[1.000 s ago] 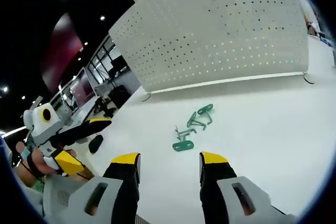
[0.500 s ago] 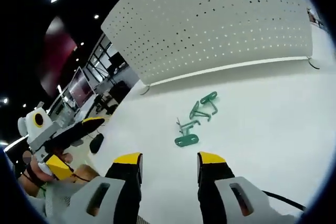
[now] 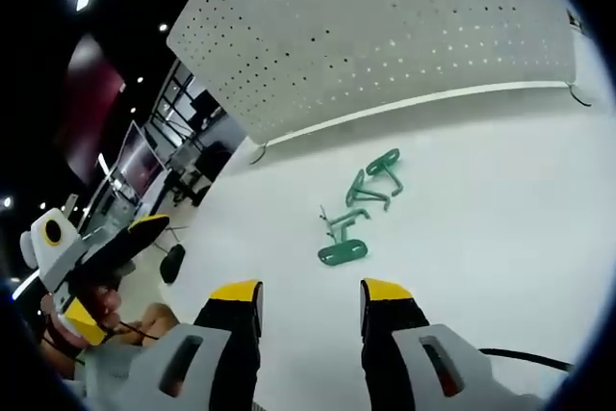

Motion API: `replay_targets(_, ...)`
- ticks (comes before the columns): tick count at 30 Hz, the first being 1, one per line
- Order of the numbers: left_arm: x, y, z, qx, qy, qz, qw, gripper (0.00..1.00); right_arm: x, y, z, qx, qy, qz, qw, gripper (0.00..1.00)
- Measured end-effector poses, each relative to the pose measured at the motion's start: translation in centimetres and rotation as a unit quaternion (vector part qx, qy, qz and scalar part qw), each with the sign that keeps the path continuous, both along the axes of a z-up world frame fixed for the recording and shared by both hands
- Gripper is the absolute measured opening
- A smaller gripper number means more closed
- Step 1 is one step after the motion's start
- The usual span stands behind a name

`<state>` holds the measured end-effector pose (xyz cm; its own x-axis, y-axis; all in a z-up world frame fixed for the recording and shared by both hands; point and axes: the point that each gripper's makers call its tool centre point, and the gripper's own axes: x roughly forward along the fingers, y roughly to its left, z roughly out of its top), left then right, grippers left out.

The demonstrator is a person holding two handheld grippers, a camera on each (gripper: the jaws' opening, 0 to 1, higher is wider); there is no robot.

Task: Insert the hook assembly into the mounting plate slot until the hook locks in place.

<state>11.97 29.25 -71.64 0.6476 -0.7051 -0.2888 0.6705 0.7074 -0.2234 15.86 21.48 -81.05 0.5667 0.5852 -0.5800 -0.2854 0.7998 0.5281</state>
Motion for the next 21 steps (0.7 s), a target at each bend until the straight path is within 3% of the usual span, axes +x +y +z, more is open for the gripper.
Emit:
replay_targets(13,-0.1,0.2,-0.1,-0.001,0.002,-0.003,1.0,0.78,1.1,1.2,-1.2,0.01,0.032,-0.005,0.9994,0.38)
replay_targets(21,-0.3,0.1,-0.1,-0.005,0.003,-0.003,1.0,0.77,1.7,1.8,-2.0,-0.002,0.047,-0.002,0.9989,0.37)
